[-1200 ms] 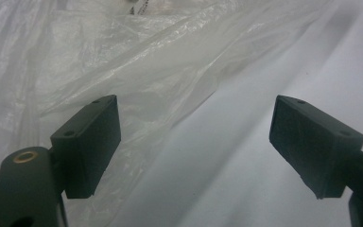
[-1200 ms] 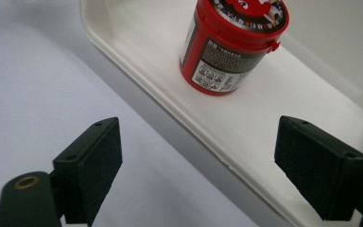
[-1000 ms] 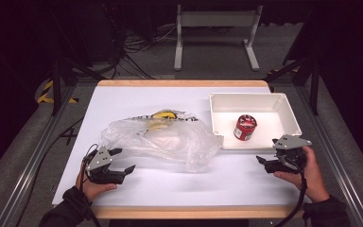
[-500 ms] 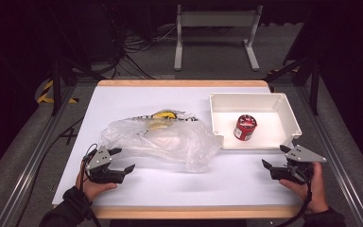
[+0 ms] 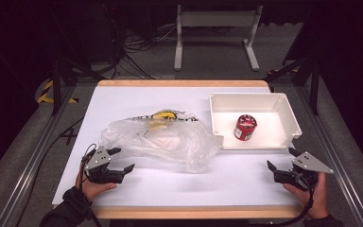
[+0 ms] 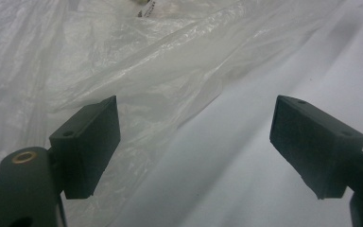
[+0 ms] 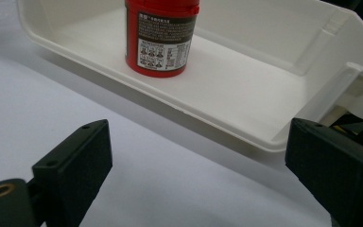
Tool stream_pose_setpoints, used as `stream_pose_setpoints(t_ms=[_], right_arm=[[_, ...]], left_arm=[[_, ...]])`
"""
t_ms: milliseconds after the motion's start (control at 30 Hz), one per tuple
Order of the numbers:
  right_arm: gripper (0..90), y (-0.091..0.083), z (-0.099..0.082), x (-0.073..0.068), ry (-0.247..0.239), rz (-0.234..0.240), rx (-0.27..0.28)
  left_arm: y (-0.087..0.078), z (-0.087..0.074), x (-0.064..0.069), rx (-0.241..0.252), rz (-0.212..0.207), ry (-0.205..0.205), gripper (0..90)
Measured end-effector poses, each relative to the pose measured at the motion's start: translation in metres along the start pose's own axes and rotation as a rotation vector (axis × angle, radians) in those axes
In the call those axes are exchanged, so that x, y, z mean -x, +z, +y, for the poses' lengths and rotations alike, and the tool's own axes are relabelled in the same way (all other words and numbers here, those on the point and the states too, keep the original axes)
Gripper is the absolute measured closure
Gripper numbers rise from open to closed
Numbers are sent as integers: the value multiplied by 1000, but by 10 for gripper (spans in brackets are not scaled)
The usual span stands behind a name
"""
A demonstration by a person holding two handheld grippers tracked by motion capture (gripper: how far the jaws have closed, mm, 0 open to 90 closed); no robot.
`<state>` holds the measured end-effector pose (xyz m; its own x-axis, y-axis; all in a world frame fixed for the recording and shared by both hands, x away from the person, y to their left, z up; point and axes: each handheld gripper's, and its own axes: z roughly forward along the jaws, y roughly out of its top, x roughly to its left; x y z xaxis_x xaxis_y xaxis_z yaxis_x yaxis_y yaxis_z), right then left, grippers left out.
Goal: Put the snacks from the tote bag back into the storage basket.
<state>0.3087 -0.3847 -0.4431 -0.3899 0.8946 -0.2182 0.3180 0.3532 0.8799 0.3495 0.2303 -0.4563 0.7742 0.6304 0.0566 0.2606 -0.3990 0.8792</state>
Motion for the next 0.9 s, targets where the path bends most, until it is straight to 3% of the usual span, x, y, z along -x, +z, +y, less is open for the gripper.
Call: stream_pose_setpoints(t_ms=[233, 633, 900], right_arm=[[100, -3, -2, 4, 43, -5, 35], [86, 2, 0, 3, 44, -10, -22], [86, 3, 0, 3, 39, -5, -26]], left_arm=[[0, 0, 0, 0, -2, 5, 180], [0, 0, 3, -5, 5, 27, 176], [1, 1, 2, -10, 4, 21, 171]])
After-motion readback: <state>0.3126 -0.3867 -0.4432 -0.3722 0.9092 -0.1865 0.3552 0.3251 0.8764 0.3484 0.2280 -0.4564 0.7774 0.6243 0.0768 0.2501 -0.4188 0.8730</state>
